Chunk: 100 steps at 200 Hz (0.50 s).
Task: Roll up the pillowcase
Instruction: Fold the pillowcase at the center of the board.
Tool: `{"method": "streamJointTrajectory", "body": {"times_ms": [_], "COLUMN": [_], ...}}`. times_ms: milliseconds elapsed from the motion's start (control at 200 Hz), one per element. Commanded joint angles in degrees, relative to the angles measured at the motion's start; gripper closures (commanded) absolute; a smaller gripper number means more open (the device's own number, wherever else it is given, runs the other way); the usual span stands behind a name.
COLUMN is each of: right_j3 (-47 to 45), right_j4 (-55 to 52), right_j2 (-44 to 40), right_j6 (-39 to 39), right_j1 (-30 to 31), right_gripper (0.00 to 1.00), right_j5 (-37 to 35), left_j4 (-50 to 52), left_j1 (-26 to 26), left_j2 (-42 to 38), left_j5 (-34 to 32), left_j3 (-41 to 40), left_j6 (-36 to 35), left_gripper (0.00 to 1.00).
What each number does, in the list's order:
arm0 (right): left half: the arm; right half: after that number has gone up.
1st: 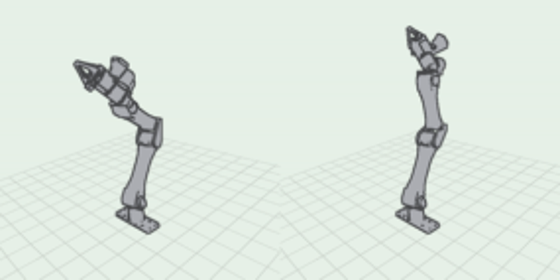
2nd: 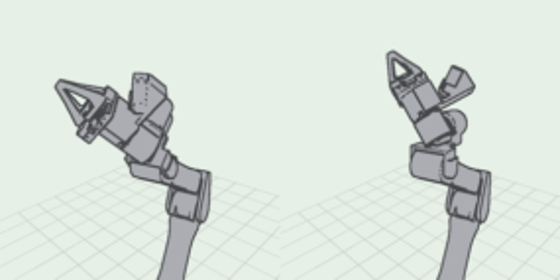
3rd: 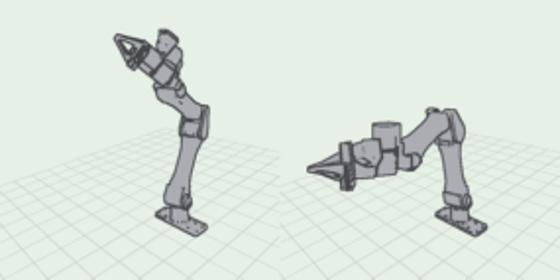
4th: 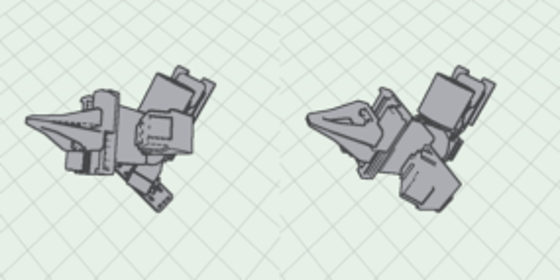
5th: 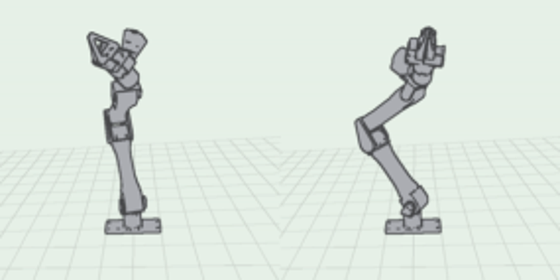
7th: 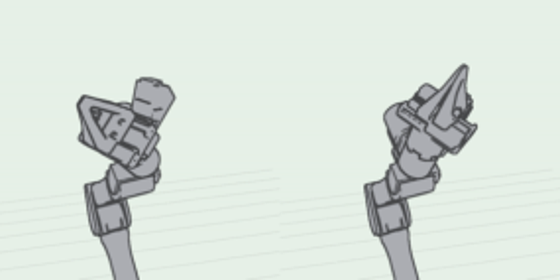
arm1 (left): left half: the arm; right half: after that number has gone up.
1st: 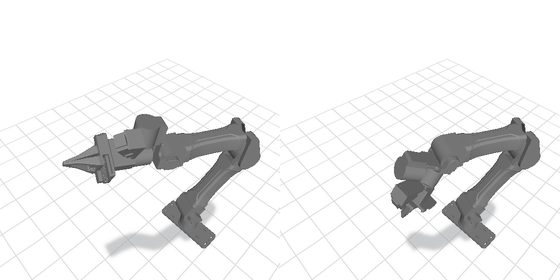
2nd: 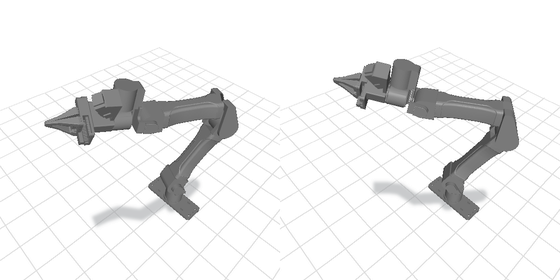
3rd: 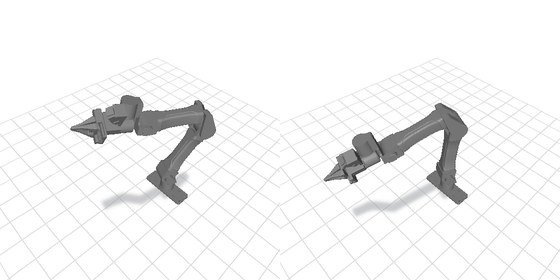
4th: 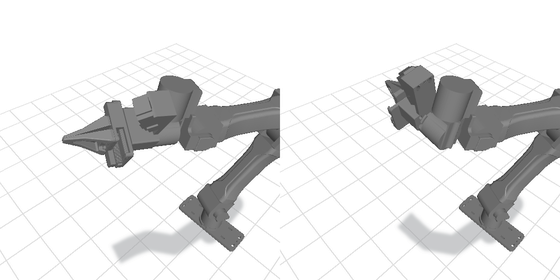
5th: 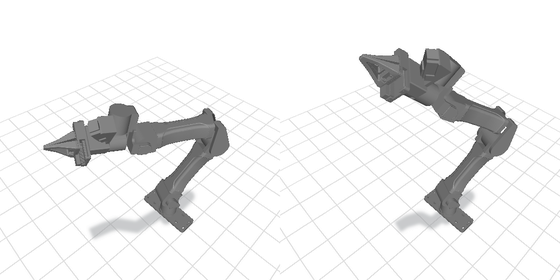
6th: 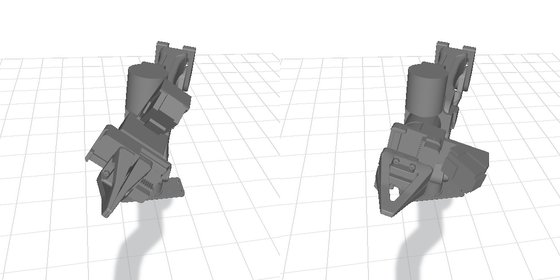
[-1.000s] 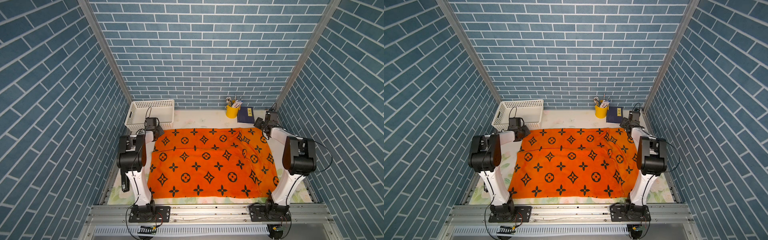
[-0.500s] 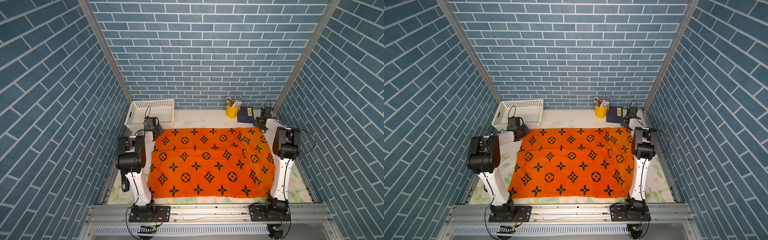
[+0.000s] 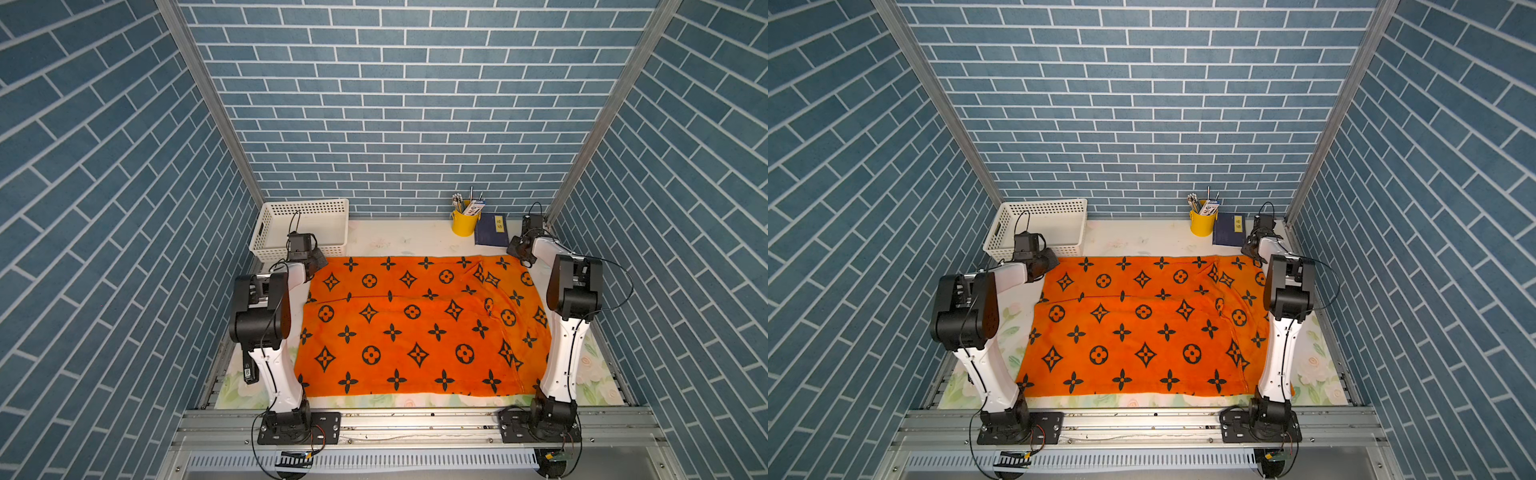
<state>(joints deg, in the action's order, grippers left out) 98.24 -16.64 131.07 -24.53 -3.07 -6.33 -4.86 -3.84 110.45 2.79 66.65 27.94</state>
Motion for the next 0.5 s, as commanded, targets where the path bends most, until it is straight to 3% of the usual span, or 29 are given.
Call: {"method": "streamJointTrajectory", "body": {"times_ms": [0,495], "right_j3": [-4.2,-26.5], "right_j4": [3.2,18.6], "right_j2": [-6.9,-26.2], "right_j6": [1.0,1.2], "right_j1": [-0.3,-0.4], "right_gripper": [1.00,1.00], "right_j5": [0.9,6.1], "left_j4": [0.1,2.3], "left_j1": [-0.3,-0.4], "left_j2": [-3.8,-19.2], "left_j5": [-0.7,-4.3], "left_j3": [-1.6,-7.5], "left_j6": [0.8,1.1], "left_gripper": [1.00,1.00]}}
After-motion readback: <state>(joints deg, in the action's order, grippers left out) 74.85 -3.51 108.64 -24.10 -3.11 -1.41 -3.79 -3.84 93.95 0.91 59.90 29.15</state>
